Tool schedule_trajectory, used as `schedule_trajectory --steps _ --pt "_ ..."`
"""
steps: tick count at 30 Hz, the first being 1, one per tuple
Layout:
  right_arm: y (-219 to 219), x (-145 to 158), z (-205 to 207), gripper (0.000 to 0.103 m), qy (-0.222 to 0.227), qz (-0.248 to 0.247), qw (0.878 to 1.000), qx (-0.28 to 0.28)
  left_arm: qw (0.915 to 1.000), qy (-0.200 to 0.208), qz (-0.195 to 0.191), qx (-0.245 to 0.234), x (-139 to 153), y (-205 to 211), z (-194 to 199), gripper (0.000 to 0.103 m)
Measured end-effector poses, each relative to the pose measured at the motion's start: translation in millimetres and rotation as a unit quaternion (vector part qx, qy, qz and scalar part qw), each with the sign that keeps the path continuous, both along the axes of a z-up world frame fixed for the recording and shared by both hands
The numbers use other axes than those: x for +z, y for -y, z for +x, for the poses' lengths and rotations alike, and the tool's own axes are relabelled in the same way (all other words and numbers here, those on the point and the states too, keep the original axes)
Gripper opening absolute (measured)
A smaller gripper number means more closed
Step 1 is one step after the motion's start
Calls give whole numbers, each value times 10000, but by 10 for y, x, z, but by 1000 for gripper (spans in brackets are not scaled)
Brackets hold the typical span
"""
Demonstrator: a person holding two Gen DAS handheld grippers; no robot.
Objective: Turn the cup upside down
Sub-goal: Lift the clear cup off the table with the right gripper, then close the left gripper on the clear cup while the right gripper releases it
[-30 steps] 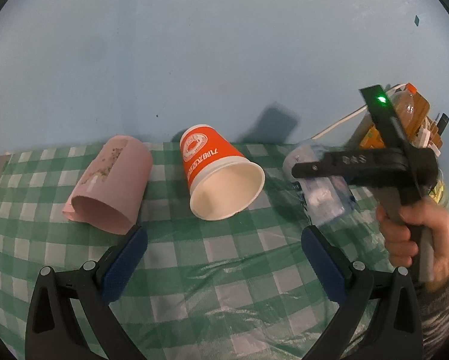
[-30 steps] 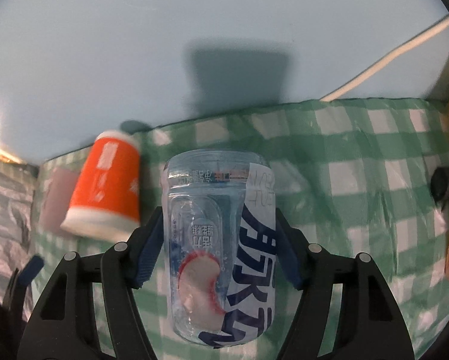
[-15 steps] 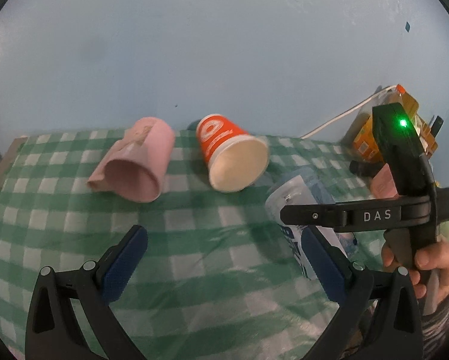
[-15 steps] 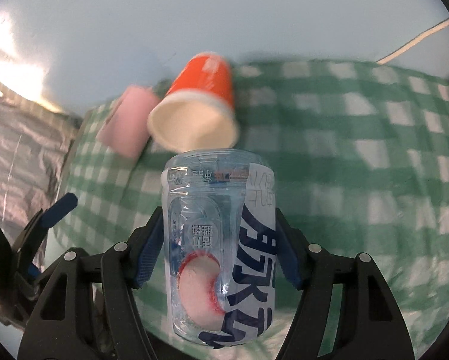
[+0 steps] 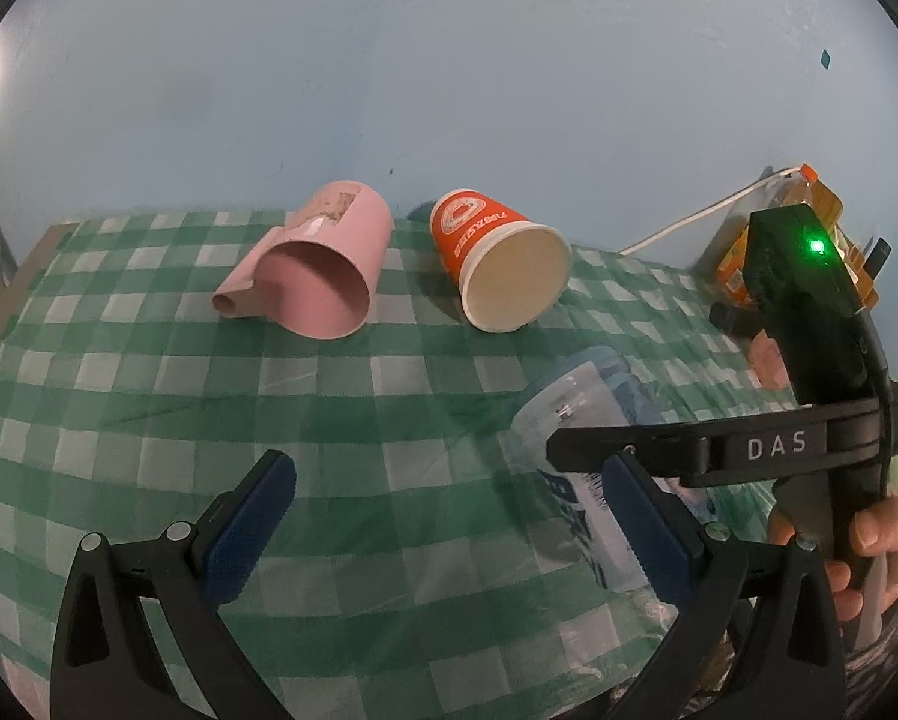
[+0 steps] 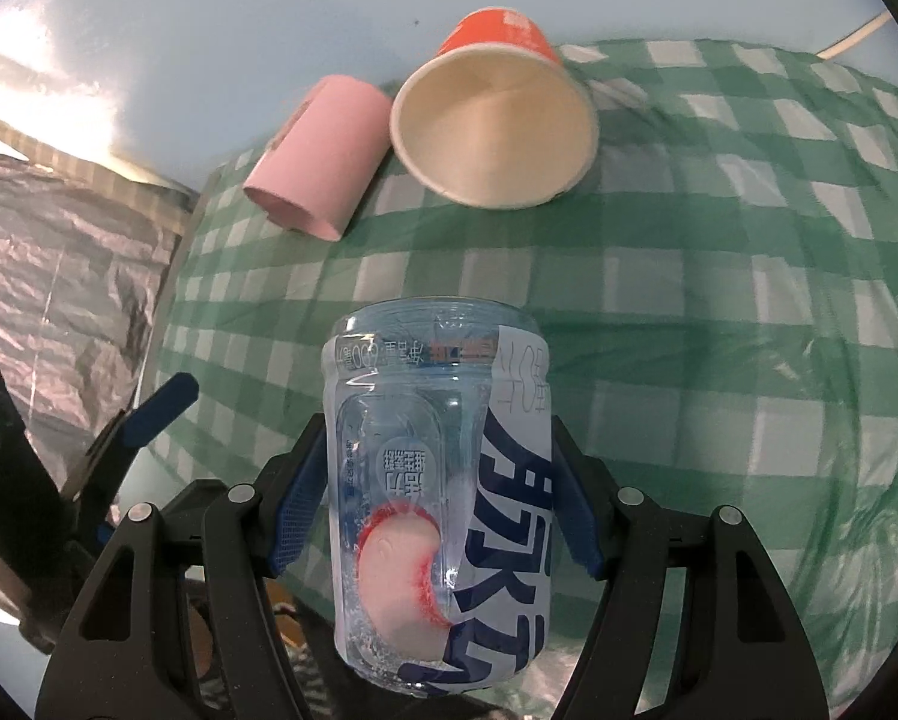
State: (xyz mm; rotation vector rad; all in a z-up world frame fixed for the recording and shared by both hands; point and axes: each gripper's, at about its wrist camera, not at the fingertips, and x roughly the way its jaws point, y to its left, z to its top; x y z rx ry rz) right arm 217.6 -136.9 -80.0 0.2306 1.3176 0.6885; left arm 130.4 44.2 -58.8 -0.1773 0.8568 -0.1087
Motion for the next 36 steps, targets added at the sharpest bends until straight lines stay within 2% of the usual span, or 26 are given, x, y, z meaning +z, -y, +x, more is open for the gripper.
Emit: schedule_trajectory --steps 7,9,14,15,22,25,27,31,36 --pt "-18 11 10 72 -35 4 10000 -42 10000 -21 10 -55 -9 29 -4 103" --pt "10 48 19 84 44 32 9999 -106 10000 -28 -12 -51 -6 18 0 103" --pt "133 219 8 85 336 196 9988 -307 9999 -25 -67 -79 27 27 -23 103" --pt "169 257 3 85 414 204 9982 -380 9998 -122 -90 -87 35 29 -30 103" --pt "432 562 -326 85 1437 204 9870 -697 9995 -165 -249 -119 54 39 -50 103" --pt "473 617 -552 88 2018 4 9775 -616 9990 -341 -271 -109 -14 43 5 103" --pt "488 604 -723 89 2431 -295 9682 -517 9984 -467 -319 -94 -64 42 50 103" --pt "552 548 -972 89 2805 -600 9572 -384 9964 -649 -526 -115 -121 39 128 103" --pt "673 554 -1227 89 3184 -550 9448 -542 9959 -624 -645 -136 -108 71 64 103"
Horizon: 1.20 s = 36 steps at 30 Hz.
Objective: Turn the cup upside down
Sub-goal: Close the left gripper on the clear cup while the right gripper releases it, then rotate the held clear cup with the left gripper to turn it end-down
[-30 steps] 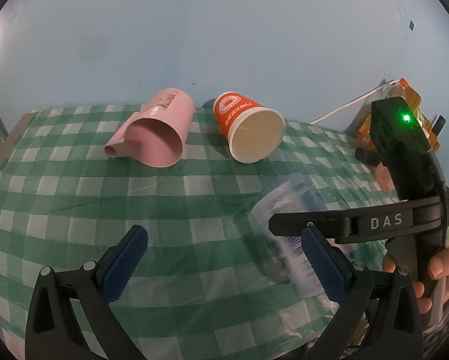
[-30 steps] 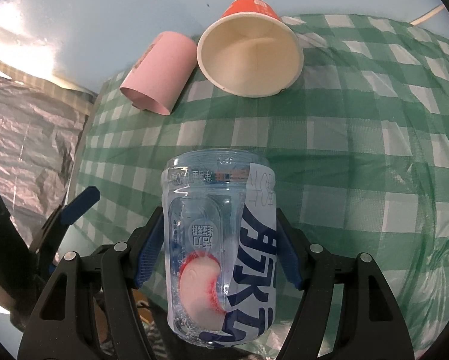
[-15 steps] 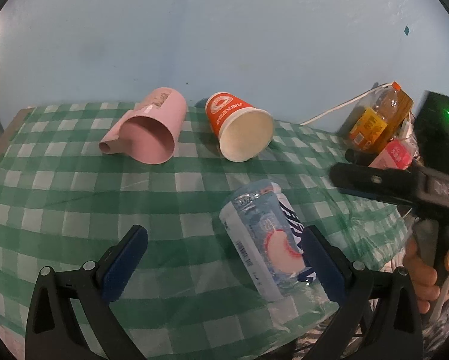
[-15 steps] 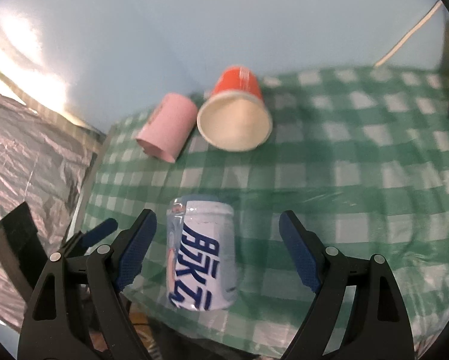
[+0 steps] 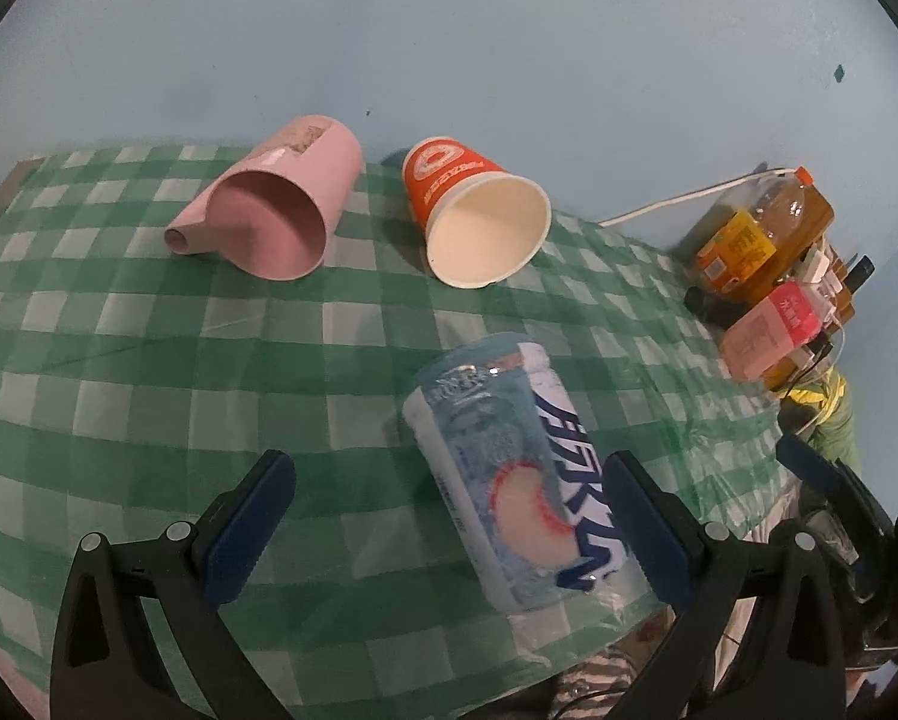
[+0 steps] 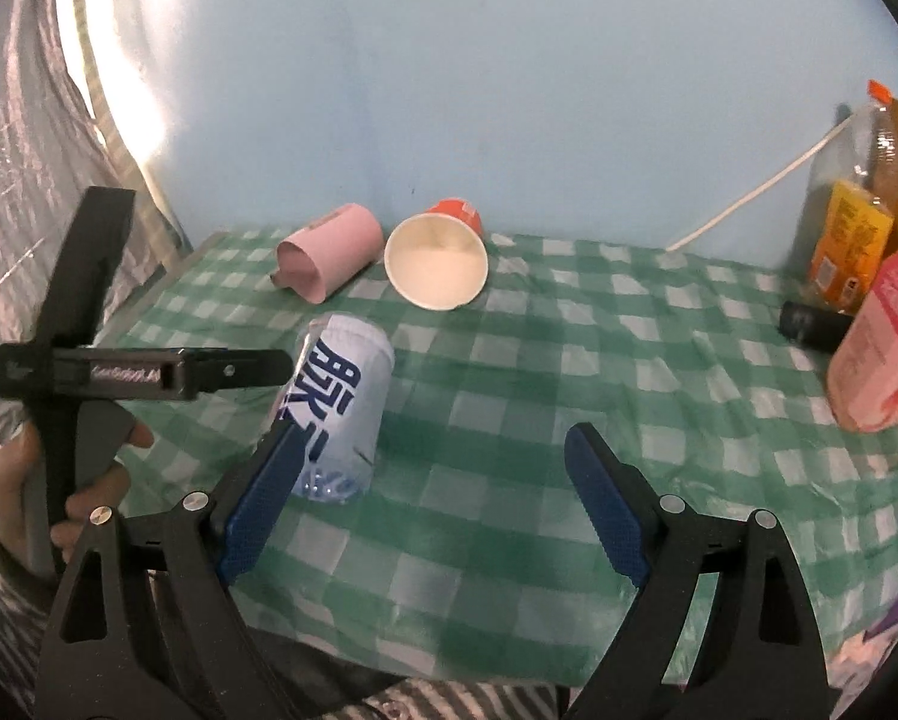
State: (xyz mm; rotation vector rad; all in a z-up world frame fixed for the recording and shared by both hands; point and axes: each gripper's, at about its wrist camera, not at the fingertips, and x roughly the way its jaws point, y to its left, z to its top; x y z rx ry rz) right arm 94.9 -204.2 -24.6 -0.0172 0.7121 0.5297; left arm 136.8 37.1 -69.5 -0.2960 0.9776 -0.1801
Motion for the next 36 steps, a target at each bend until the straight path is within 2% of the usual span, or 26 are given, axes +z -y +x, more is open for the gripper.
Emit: schedule_trajectory --steps 5,8,11,15,18,23,26,29,32,36 --pt "102 -46 -88 89 208 -11 9996 -190 9994 300 160 36 69 27 -180 103" --pt "136 -59 -139 89 316 11 9991 -286 9959 858 218 202 143 4 -373 103" --pt "133 -63 -135 89 360 -27 9988 -338 9911 1213 422 338 198 15 -491 103" --pt "129 -58 -142 89 385 -59 9986 -349 9890 1335 571 282 228 67 -534 103" --pt "86 -32 -129 89 423 -198 9983 -335 9947 996 246 44 218 78 -380 103" --pt "33 1 -131 89 481 -318 9980 -242 9996 -45 7 -261 120 150 138 103" --pt "21 -25 -134 89 475 -325 9981 -212 9955 -864 -126 -370 -45 182 451 103" --pt "22 -66 -130 88 410 -283 9986 -184 9859 -1623 -275 -309 -247 181 714 103" --pt "19 -103 -135 88 388 -280 9987 -148 9790 -1993 -378 -182 -359 177 848 103" --pt "5 -143 -124 88 337 -284 9990 -109 9766 -2078 -443 -321 -391 260 882 103"
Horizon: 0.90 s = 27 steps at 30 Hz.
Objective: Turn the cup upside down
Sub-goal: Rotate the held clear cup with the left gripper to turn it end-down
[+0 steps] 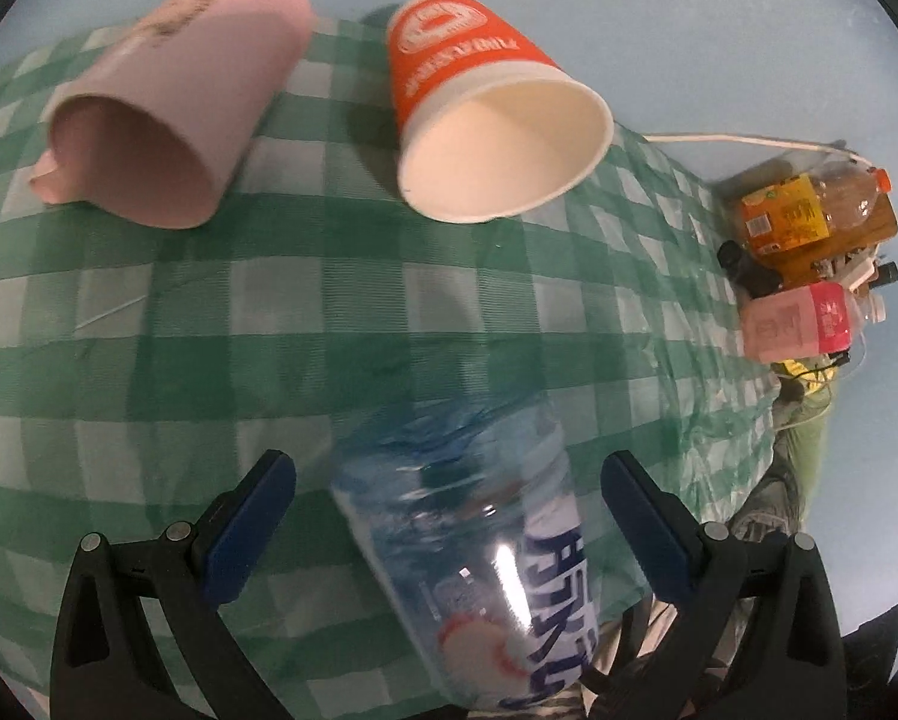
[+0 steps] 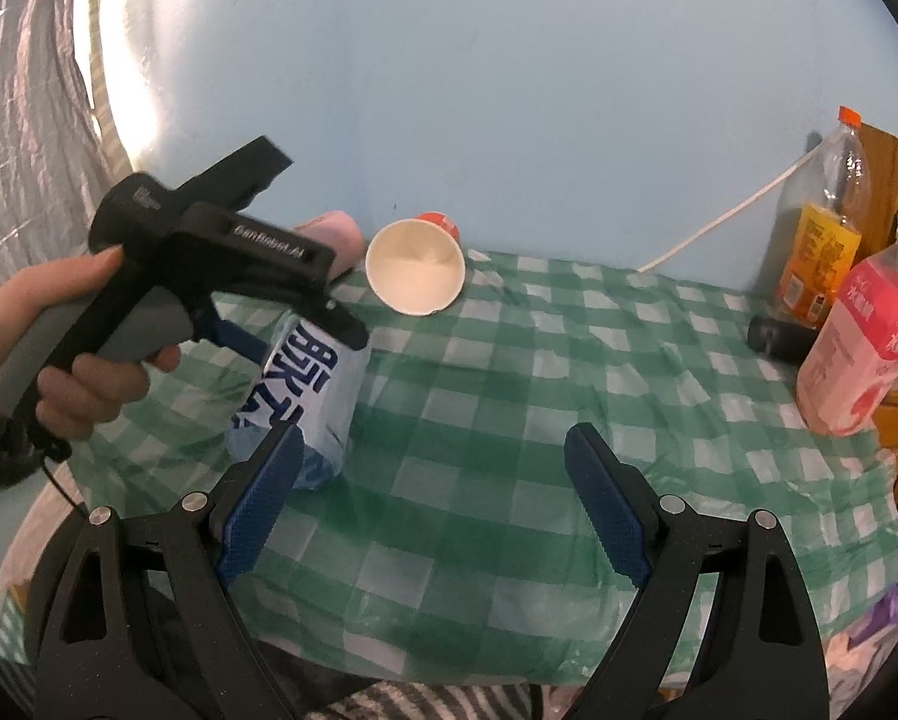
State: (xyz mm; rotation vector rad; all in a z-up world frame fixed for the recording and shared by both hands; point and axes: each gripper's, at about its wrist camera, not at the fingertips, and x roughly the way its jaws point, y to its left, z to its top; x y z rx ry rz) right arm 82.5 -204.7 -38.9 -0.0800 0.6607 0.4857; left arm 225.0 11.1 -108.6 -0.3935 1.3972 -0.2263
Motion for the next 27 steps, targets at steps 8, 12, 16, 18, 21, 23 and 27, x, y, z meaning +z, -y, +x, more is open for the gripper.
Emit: schedule_trajectory --steps 8,12,16,18,21,23,27 --pt "-6 -23 2 89 -5 18 10000 15 9997 -162 28 -194 -52 49 108 93" --pt "-43 -51 2 88 -55 -10 10000 66 9995 -72 140 -263 -33 29 135 79" --pt "-41 -62 17 88 -124 1 9999 86 9989 68 171 -425 2 73 85 77" --pt "-38 -70 31 88 -144 12 9999 72 9984 221 211 -479 49 93 55 77" --pt "-38 -85 42 89 -168 1 9998 65 9960 645 388 -485 205 111 -7 77" --pt "-36 -97 53 89 -202 9 9998 63 9930 955 496 -494 327 109 -51 77" --pt "-30 -119 78 89 -269 35 9996 45 9755 1860 1030 -558 617 165 -206 77"
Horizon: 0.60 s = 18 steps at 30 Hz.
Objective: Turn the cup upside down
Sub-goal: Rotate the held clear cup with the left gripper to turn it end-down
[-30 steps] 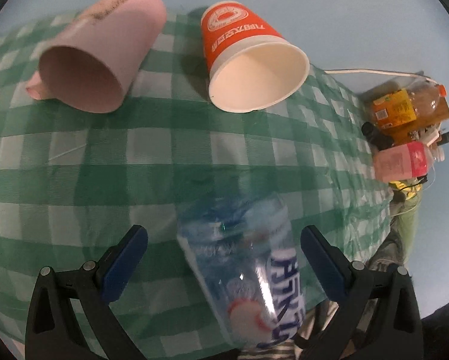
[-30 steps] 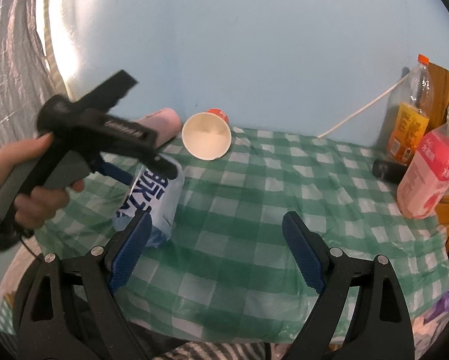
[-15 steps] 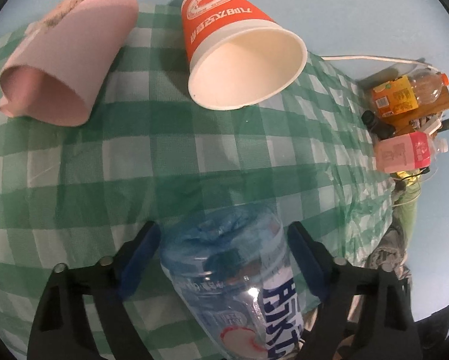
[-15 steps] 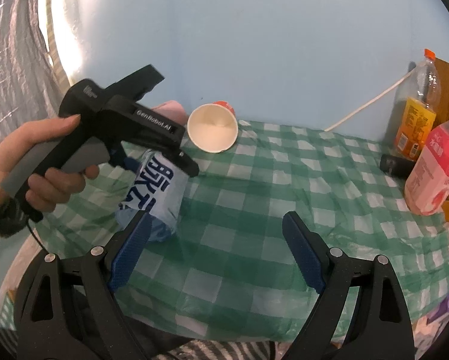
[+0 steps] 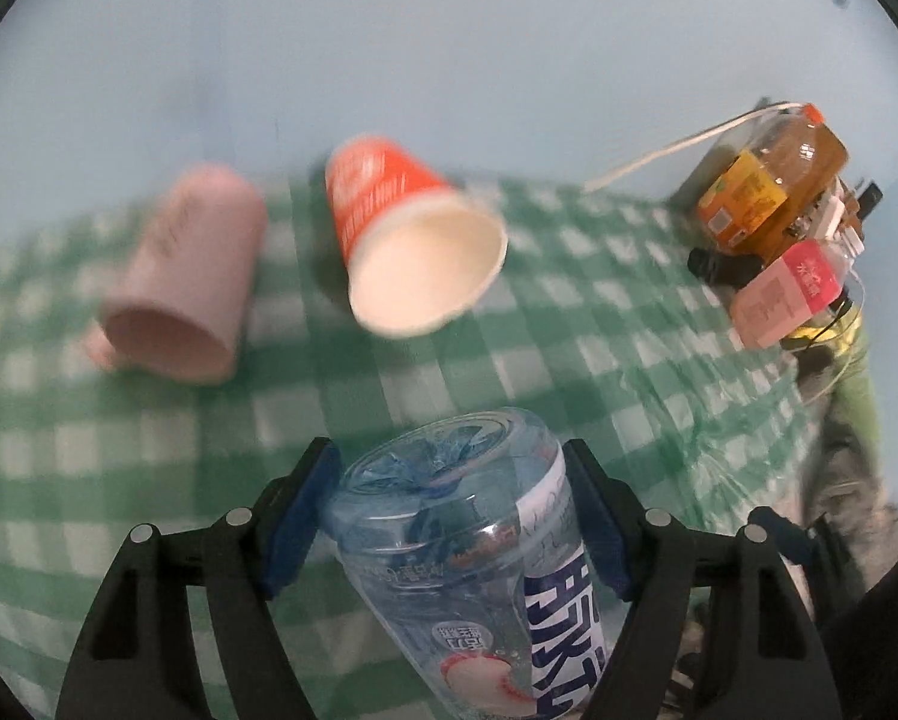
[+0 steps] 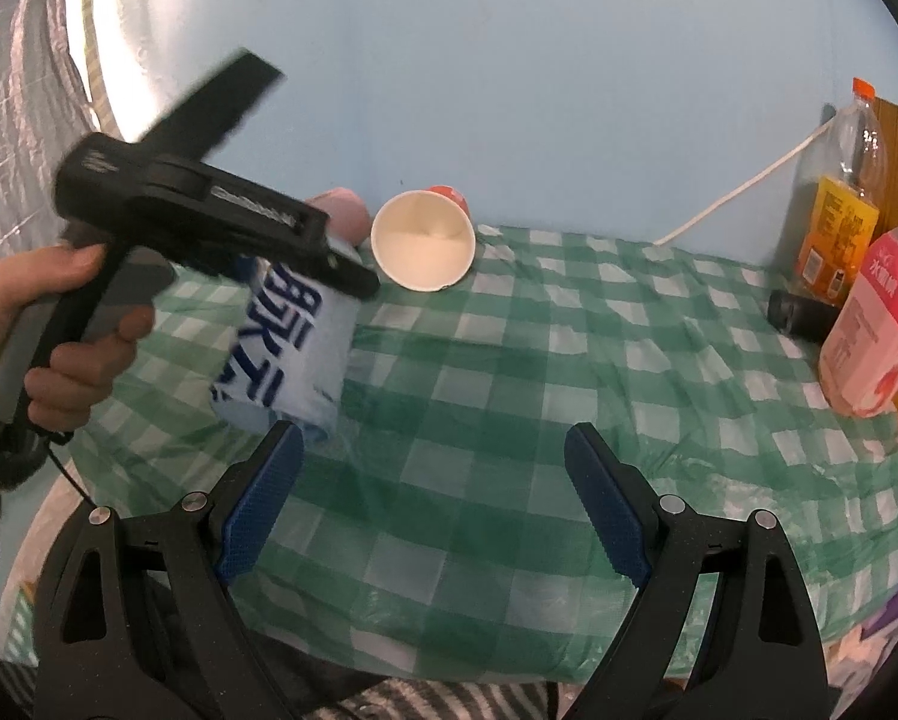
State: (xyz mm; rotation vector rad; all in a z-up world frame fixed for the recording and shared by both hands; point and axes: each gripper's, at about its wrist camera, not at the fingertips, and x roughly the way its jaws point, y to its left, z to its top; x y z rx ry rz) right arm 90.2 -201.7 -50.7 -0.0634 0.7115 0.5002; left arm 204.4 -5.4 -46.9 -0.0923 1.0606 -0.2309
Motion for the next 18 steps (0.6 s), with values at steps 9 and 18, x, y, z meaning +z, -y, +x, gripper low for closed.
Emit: schedule_trajectory --steps 9,18 --pt "-6 -34 32 89 -105 13 9999 42 9660 2219 1325 88 234 246 -357 77" --pt "-10 -79 71 89 -223 80 9997 92 9496 2509 1876 32 111 438 -309 77"
